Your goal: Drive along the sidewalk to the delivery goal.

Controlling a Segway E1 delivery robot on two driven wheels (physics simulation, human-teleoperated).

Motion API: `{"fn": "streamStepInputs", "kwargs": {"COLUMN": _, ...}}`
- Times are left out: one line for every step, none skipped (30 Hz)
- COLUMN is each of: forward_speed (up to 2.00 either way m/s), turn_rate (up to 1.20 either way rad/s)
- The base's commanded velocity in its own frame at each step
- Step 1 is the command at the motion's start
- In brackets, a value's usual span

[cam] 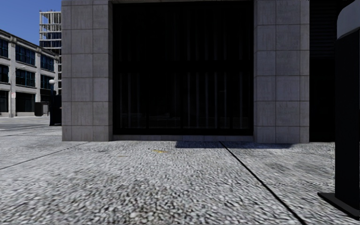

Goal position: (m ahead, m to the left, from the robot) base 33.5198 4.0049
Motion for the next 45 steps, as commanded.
{"fn": "streamStepInputs", "kwargs": {"forward_speed": 1.01, "turn_rate": 0.0}}
{"fn": "streamStepInputs", "kwargs": {"forward_speed": 1.02, "turn_rate": 0.0}}
{"fn": "streamStepInputs", "kwargs": {"forward_speed": 1.04, "turn_rate": 0.0}}
{"fn": "streamStepInputs", "kwargs": {"forward_speed": 1.05, "turn_rate": 0.0}}
{"fn": "streamStepInputs", "kwargs": {"forward_speed": 1.06, "turn_rate": 0.0}}
{"fn": "streamStepInputs", "kwargs": {"forward_speed": 1.07, "turn_rate": 0.0}}
{"fn": "streamStepInputs", "kwargs": {"forward_speed": 1.07, "turn_rate": 0.0}}
{"fn": "streamStepInputs", "kwargs": {"forward_speed": 1.07, "turn_rate": 0.0}}
{"fn": "streamStepInputs", "kwargs": {"forward_speed": 1.07, "turn_rate": 0.0}}
{"fn": "streamStepInputs", "kwargs": {"forward_speed": 1.07, "turn_rate": 0.0}}
{"fn": "streamStepInputs", "kwargs": {"forward_speed": 1.07, "turn_rate": 0.0}}
{"fn": "streamStepInputs", "kwargs": {"forward_speed": 1.07, "turn_rate": 0.0}}
{"fn": "streamStepInputs", "kwargs": {"forward_speed": 1.07, "turn_rate": 0.0}}
{"fn": "streamStepInputs", "kwargs": {"forward_speed": 1.07, "turn_rate": 0.0}}
{"fn": "streamStepInputs", "kwargs": {"forward_speed": 1.07, "turn_rate": 0.0}}
{"fn": "streamStepInputs", "kwargs": {"forward_speed": 1.07, "turn_rate": 0.0}}
{"fn": "streamStepInputs", "kwargs": {"forward_speed": 1.08, "turn_rate": 0.0}}
{"fn": "streamStepInputs", "kwargs": {"forward_speed": 1.08, "turn_rate": 0.0}}
{"fn": "streamStepInputs", "kwargs": {"forward_speed": 1.08, "turn_rate": 0.0}}
{"fn": "streamStepInputs", "kwargs": {"forward_speed": 1.09, "turn_rate": 0.0}}
{"fn": "streamStepInputs", "kwargs": {"forward_speed": 1.13, "turn_rate": 0.0}}
{"fn": "streamStepInputs", "kwargs": {"forward_speed": 1.22, "turn_rate": 0.0}}
{"fn": "streamStepInputs", "kwargs": {"forward_speed": 1.59, "turn_rate": 0.0}}
{"fn": "streamStepInputs", "kwargs": {"forward_speed": 1.59, "turn_rate": 0.0}}
{"fn": "streamStepInputs", "kwargs": {"forward_speed": 1.71, "turn_rate": 0.0}}
{"fn": "streamStepInputs", "kwargs": {"forward_speed": 1.71, "turn_rate": 0.0}}
{"fn": "streamStepInputs", "kwargs": {"forward_speed": 1.64, "turn_rate": 0.0}}
{"fn": "streamStepInputs", "kwargs": {"forward_speed": 1.57, "turn_rate": 0.0}}
{"fn": "streamStepInputs", "kwargs": {"forward_speed": 1.52, "turn_rate": 0.0}}
{"fn": "streamStepInputs", "kwargs": {"forward_speed": 1.5, "turn_rate": 0.0}}
{"fn": "streamStepInputs", "kwargs": {"forward_speed": 1.49, "turn_rate": 0.0}}
{"fn": "streamStepInputs", "kwargs": {"forward_speed": 1.48, "turn_rate": 0.0}}
{"fn": "streamStepInputs", "kwargs": {"forward_speed": 1.47, "turn_rate": 0.0}}
{"fn": "streamStepInputs", "kwargs": {"forward_speed": 1.47, "turn_rate": 0.0}}
{"fn": "streamStepInputs", "kwargs": {"forward_speed": 1.45, "turn_rate": 0.0}}
{"fn": "streamStepInputs", "kwargs": {"forward_speed": 1.44, "turn_rate": 0.0}}
{"fn": "streamStepInputs", "kwargs": {"forward_speed": 1.43, "turn_rate": 0.0}}
{"fn": "streamStepInputs", "kwargs": {"forward_speed": 1.42, "turn_rate": 0.0}}
{"fn": "streamStepInputs", "kwargs": {"forward_speed": 1.41, "turn_rate": 0.0}}
{"fn": "streamStepInputs", "kwargs": {"forward_speed": 1.41, "turn_rate": 0.03}}
{"fn": "streamStepInputs", "kwargs": {"forward_speed": 1.41, "turn_rate": 0.19}}
{"fn": "streamStepInputs", "kwargs": {"forward_speed": 1.41, "turn_rate": 0.33}}
{"fn": "streamStepInputs", "kwargs": {"forward_speed": 1.4, "turn_rate": 0.45}}
{"fn": "streamStepInputs", "kwargs": {"forward_speed": 1.4, "turn_rate": 0.45}}
{"fn": "streamStepInputs", "kwargs": {"forward_speed": 1.4, "turn_rate": 0.47}}
